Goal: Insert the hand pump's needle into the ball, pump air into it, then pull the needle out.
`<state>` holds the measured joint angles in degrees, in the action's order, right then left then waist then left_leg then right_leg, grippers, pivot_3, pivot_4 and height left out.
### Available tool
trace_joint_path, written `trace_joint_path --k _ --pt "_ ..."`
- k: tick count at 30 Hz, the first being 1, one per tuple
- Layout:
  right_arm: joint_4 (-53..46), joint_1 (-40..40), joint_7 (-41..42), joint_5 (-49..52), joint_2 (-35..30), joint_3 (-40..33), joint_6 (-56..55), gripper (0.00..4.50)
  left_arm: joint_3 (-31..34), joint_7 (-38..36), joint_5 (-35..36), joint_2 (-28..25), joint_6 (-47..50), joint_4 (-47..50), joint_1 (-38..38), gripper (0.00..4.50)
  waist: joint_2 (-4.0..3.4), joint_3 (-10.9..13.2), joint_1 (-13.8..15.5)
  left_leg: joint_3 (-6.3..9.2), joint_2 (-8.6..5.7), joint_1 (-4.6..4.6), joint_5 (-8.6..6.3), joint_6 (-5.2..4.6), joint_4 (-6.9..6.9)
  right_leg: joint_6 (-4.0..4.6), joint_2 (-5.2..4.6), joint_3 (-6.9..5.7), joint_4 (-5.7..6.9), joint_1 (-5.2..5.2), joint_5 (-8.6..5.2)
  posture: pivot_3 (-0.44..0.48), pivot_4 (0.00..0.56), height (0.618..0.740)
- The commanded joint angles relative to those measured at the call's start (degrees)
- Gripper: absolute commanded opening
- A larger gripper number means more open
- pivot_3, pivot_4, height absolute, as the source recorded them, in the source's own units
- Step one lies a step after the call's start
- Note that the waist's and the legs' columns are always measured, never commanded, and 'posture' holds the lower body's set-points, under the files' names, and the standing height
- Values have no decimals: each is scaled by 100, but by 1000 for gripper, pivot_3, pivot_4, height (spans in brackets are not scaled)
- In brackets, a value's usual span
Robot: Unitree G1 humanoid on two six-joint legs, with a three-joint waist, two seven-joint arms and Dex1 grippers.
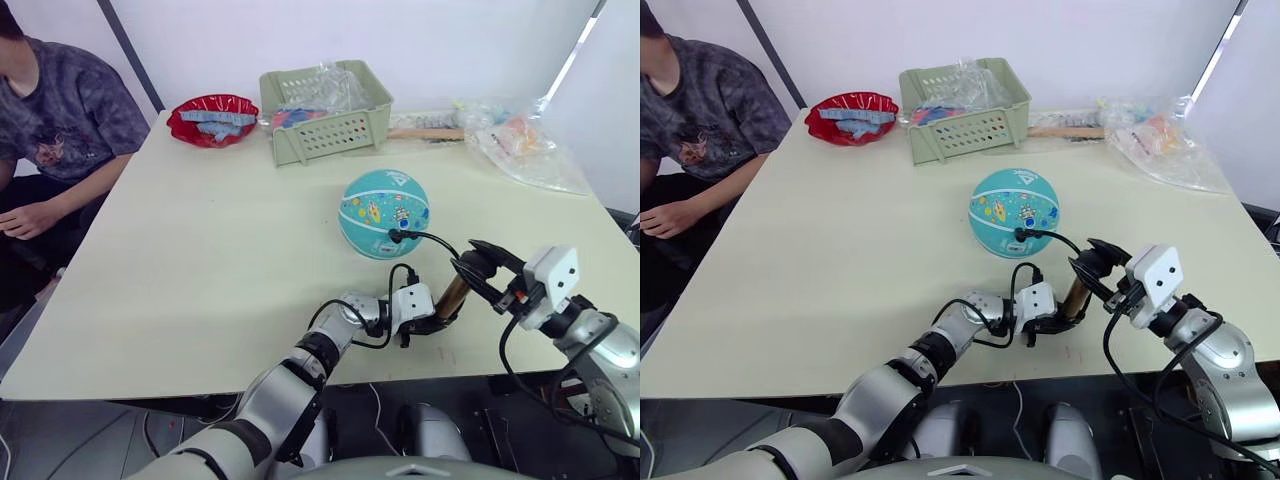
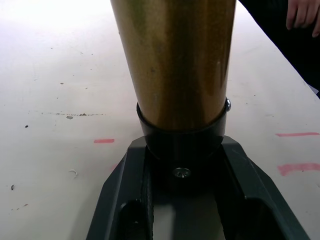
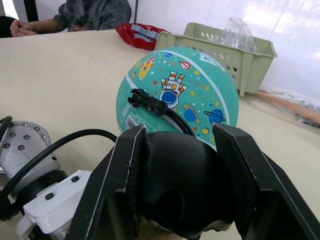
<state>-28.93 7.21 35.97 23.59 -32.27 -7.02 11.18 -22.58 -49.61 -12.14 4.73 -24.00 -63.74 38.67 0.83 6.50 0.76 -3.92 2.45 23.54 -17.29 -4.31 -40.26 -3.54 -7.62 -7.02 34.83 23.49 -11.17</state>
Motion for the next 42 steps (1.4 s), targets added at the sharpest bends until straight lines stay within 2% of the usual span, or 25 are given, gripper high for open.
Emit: trace_joint_path --k 1,8,14,17,22,27,34,39,42 --pt "-254 -150 104 329 -311 -361 407 1595 -198 -4 -301 -101 184 -413 -239 1128 -18 14 4 0 -2 2 0 0 0 1 -2 0 0 1 1 0 150 740" --pt "-751 -548 198 1564 -880 -1219 1250 1595 -250 77 -379 -93 160 -461 -271 1128 -45 45 21 -2 -21 18 0 0 0 1 -15 1 -2 12 2 0 150 740" --pt "-607 -1305 295 2948 -1589 -2272 1926 1595 -327 322 -499 -115 130 -550 -252 1128 -45 73 29 -3 -22 16 1 -2 -4 -1 -20 1 -1 10 3 0 150 740" --pt "-561 -1405 441 3200 -1851 -2538 2074 1595 -332 422 -515 -124 86 -579 -266 1128 -43 74 28 -6 -25 16 1 -2 -6 -3 -24 2 -1 8 4 0 150 740" --pt "-584 -1453 467 3409 -1918 -2710 2127 1595 -358 549 -596 -142 24 -619 -258 1128 -33 78 27 -8 -28 14 1 -2 -9 -11 -29 4 -1 5 9 0 150 740" --pt "-676 -1385 423 3417 -1760 -2635 2025 1594 -375 540 -621 -165 12 -658 -283 1128 -34 78 28 -11 -28 14 2 -2 -12 -17 -30 8 -1 5 12 0 150 740" --pt "-539 -826 654 2563 -1421 -2257 1640 1594 -387 484 -612 -182 34 -668 -283 1128 -21 67 26 -11 -28 13 2 -2 -12 -19 -29 8 -1 4 13 0 150 740" --pt "-381 -269 781 1699 -1107 -1524 1123 1594 -390 453 -594 -189 36 -669 -285 1128 7 38 12 -11 -23 0 1 -2 -12 -22 -26 8 -1 -6 9 0 150 740" --pt "-186 -25 461 858 -748 -670 795 1594 -380 449 -582 -192 44 -674 -276 1128 33 18 7 -9 -15 -9 1 -1 -12 -36 -20 8 -1 -14 -1 0 150 740"
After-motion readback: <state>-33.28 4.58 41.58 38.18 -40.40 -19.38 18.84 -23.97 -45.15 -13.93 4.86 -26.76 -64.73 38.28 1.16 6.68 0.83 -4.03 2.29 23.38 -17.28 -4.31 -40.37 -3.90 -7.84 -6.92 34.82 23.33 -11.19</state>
